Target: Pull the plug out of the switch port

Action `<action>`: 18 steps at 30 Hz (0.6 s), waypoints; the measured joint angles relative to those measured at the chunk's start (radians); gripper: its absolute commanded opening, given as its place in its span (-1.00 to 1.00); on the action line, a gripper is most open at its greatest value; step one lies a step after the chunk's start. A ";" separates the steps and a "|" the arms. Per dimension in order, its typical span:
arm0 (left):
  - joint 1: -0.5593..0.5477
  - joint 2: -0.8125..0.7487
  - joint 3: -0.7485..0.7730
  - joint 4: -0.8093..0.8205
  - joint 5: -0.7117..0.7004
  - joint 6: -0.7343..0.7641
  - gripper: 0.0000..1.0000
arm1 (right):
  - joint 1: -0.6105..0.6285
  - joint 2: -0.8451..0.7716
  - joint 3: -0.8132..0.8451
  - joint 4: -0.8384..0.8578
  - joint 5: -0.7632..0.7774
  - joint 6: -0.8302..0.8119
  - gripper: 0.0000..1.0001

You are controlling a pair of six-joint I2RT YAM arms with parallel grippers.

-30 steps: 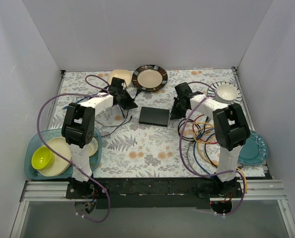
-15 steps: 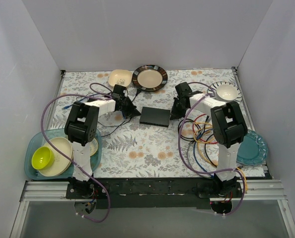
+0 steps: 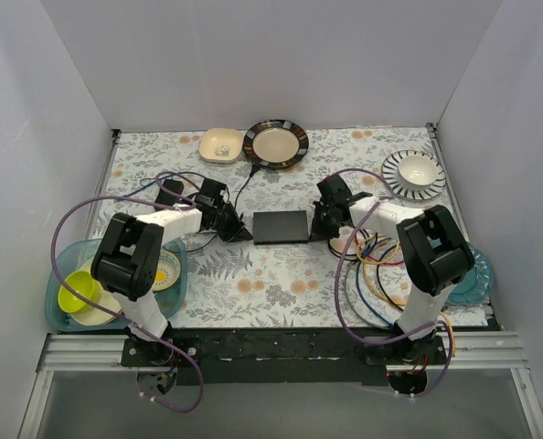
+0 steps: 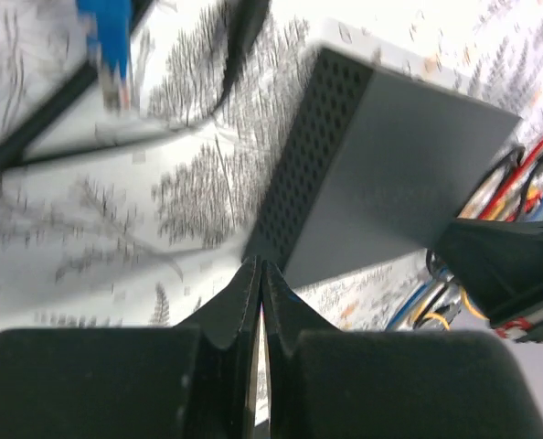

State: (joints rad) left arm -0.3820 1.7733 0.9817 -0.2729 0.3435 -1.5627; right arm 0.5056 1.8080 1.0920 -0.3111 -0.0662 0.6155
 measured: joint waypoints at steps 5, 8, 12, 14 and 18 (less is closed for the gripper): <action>-0.006 -0.141 -0.086 -0.012 0.008 0.005 -1.00 | 0.070 -0.117 -0.154 0.031 -0.035 0.020 -0.97; -0.008 -0.212 -0.137 -0.019 0.008 0.005 -1.00 | 0.108 -0.154 -0.198 0.036 -0.042 0.040 -0.97; -0.005 -0.277 -0.168 -0.070 -0.051 0.003 -1.00 | 0.122 -0.191 -0.219 0.002 -0.006 0.058 -0.97; 0.011 -0.283 -0.156 -0.089 -0.091 0.003 -1.00 | 0.092 -0.196 -0.197 -0.035 0.031 0.058 -0.97; 0.051 -0.211 -0.032 -0.124 -0.141 0.006 -1.00 | 0.008 -0.147 -0.078 -0.101 0.079 0.032 -0.97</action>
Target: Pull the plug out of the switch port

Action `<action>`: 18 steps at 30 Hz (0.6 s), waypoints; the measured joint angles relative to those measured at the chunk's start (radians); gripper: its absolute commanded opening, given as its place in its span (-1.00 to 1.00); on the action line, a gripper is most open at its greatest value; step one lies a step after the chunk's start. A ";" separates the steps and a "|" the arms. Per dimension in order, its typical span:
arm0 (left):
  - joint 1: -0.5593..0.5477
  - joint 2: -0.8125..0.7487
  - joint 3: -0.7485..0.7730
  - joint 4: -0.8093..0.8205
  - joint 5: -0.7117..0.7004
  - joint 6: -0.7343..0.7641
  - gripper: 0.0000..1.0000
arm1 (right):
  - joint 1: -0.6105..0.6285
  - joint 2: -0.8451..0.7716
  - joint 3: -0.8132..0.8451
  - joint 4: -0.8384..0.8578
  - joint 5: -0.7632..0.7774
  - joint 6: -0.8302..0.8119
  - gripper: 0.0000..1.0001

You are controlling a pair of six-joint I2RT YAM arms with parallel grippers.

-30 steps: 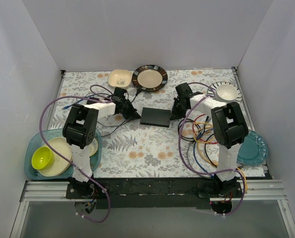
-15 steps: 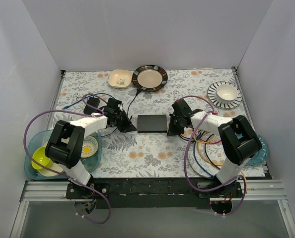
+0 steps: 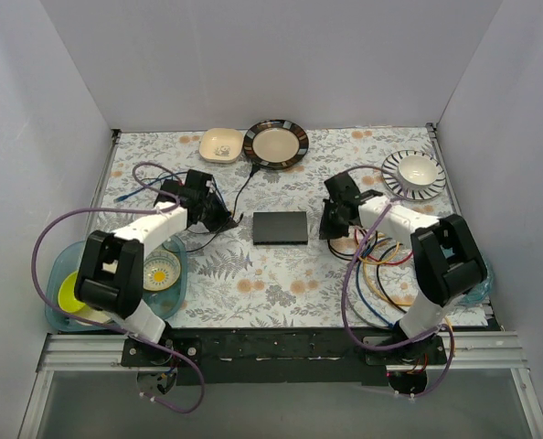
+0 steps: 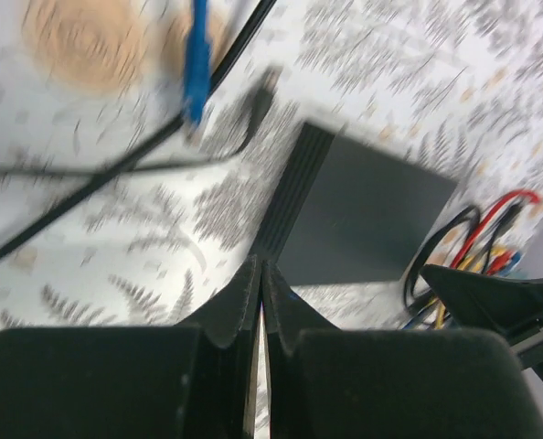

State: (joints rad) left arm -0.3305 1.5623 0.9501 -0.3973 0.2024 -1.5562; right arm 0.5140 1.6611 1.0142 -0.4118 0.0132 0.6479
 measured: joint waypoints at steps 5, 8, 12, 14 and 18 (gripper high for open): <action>0.015 0.141 0.119 0.041 -0.007 0.011 -1.00 | -0.071 0.127 0.127 0.011 0.020 -0.035 -0.97; 0.018 0.232 0.149 0.052 0.014 0.018 -1.00 | -0.079 0.202 0.182 -0.002 0.002 -0.050 -0.97; 0.017 0.307 0.152 0.078 0.068 0.006 -1.00 | -0.075 0.246 0.230 0.024 -0.029 -0.056 -0.97; 0.017 0.314 0.151 0.096 0.099 0.000 -1.00 | -0.074 0.250 0.230 0.034 -0.051 -0.057 -0.97; 0.013 0.307 0.113 0.146 0.142 -0.011 -1.00 | -0.067 0.253 0.222 0.056 -0.079 -0.056 -0.97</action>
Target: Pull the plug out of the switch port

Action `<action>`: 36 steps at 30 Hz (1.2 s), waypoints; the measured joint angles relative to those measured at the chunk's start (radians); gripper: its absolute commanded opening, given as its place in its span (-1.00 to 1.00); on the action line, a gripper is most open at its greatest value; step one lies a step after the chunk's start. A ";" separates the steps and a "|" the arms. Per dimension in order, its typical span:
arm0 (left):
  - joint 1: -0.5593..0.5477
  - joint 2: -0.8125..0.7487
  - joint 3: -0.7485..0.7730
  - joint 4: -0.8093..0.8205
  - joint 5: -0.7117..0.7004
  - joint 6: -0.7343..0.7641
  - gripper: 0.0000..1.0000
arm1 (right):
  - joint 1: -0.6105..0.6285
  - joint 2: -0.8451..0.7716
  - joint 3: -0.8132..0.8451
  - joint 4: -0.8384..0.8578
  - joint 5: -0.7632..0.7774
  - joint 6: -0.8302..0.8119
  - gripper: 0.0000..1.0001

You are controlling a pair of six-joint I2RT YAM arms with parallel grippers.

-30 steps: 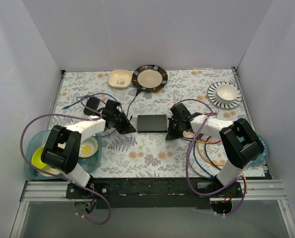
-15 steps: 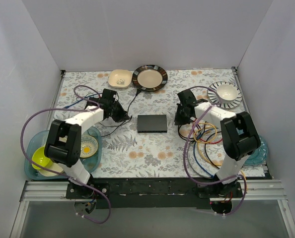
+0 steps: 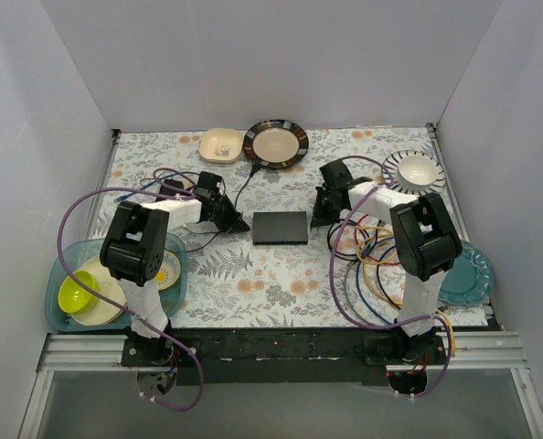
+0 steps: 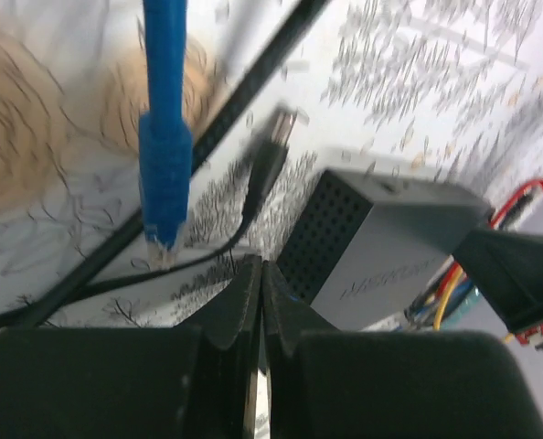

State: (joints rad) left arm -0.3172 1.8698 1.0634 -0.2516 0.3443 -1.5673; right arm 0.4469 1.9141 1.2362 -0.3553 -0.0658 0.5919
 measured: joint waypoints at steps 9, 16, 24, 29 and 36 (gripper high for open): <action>-0.005 -0.072 -0.095 0.006 0.003 -0.018 -0.75 | 0.029 -0.055 -0.103 0.097 -0.031 0.039 -0.97; 0.063 -0.141 -0.054 -0.113 -0.124 0.002 0.18 | -0.018 -0.168 -0.165 -0.008 0.092 0.037 -0.63; 0.104 -0.294 0.049 -0.253 -0.238 0.067 0.96 | 0.213 -0.414 -0.003 -0.113 0.389 -0.150 0.05; 0.069 -0.349 0.052 -0.285 -0.253 0.087 0.96 | 0.439 -0.462 0.065 -0.131 0.500 -0.189 0.46; 0.009 -0.411 0.023 -0.309 -0.290 0.092 0.96 | 0.509 -0.679 -0.069 -0.113 0.578 -0.229 0.97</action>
State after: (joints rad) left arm -0.3080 1.4586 1.0859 -0.5610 0.0547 -1.4757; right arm 0.9554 1.2350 1.1671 -0.4686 0.5121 0.3626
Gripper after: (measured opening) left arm 0.981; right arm 0.982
